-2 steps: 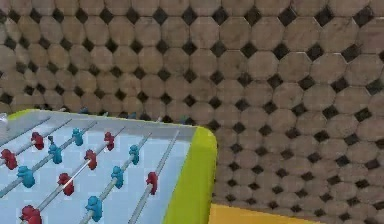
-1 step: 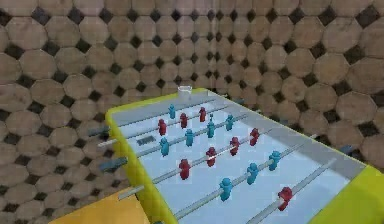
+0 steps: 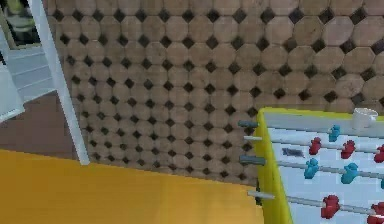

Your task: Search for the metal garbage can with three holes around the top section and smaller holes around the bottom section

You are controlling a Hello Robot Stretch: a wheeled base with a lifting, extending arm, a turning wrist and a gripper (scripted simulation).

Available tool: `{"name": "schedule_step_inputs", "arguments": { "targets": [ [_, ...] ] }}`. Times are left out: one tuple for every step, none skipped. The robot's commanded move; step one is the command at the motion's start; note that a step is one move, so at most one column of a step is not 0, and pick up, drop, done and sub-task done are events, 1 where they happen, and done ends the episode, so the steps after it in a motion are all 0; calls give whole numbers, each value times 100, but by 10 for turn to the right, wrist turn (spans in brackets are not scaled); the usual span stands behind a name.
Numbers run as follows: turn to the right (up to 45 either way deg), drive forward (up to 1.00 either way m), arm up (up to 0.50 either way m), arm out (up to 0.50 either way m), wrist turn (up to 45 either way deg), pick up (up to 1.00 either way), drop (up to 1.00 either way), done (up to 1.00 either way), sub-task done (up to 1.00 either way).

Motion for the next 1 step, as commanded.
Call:
{"name": "schedule_step_inputs", "arguments": {
  "targets": [
    [-390, 0, 0, 0, 0, 0, 0, 0, 0]
  ]
}}
